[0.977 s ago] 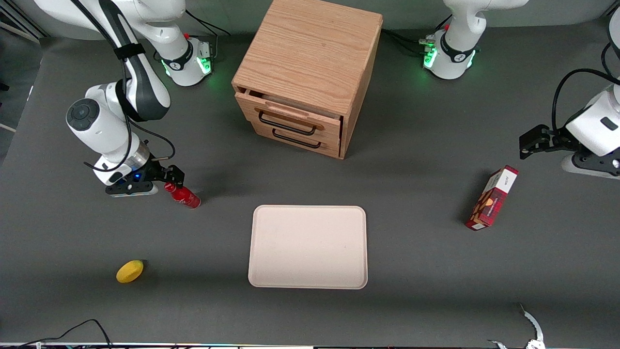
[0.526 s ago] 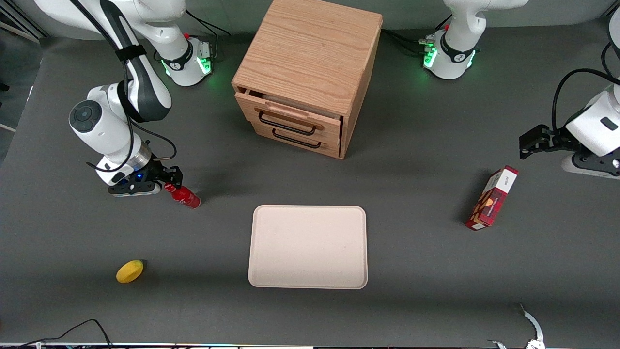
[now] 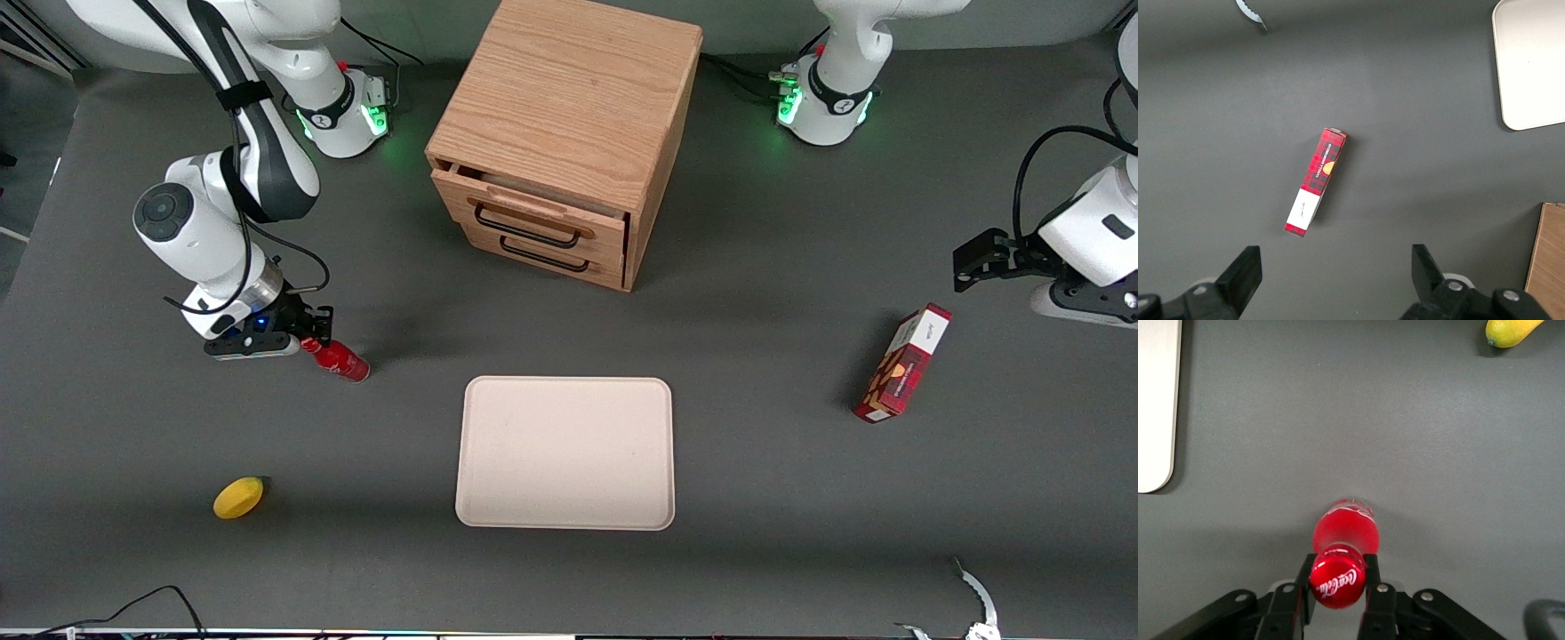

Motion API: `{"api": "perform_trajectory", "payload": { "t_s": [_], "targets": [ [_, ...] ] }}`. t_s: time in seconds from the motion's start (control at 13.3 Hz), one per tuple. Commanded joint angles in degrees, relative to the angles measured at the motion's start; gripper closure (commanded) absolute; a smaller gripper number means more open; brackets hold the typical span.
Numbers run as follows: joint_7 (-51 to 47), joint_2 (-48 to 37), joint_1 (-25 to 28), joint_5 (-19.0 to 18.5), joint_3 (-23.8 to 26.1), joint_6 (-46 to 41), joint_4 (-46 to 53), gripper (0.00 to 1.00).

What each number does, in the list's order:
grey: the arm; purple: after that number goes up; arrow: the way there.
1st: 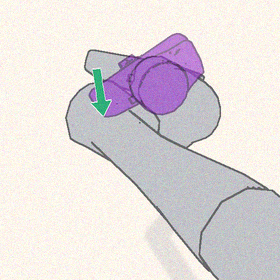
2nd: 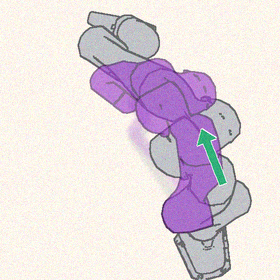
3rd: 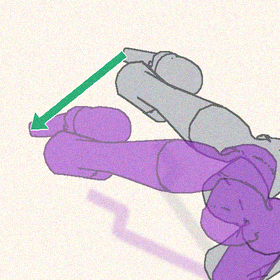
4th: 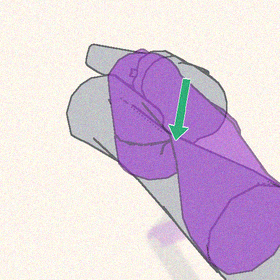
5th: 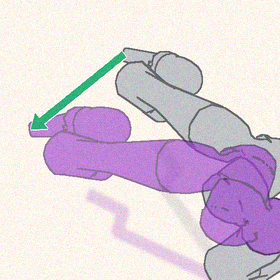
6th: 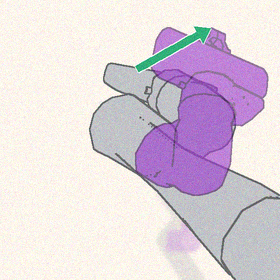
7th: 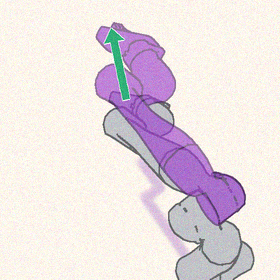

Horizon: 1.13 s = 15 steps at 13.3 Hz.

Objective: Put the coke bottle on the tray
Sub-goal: 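Close the right gripper around the bottle's cap end, then lift the bottle and carry it toward the white tray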

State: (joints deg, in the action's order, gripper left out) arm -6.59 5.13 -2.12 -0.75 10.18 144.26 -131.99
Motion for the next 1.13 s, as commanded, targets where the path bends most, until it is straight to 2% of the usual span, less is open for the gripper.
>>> {"api": "perform_trajectory", "payload": {
  "t_s": [0.0, 0.15, 0.6, 0.83, 1.05],
  "targets": [
    [-2.19, -2.49, -0.17, -0.92, 0.63, -0.37, -0.29, 1.0],
    [-1.85, -3.98, -0.25, -0.92, 0.63, -7.11, 3.39, 1.0],
    [-2.28, -3.47, -0.69, -0.92, 0.63, -36.55, 29.82, 1.0],
    [-2.46, -1.01, -0.35, -0.92, 0.63, -45.62, 40.91, 1.0],
    [-6.31, 1.8, 1.4, -0.92, 0.8, -46.96, 45.5, 1.0]
  ]
}}
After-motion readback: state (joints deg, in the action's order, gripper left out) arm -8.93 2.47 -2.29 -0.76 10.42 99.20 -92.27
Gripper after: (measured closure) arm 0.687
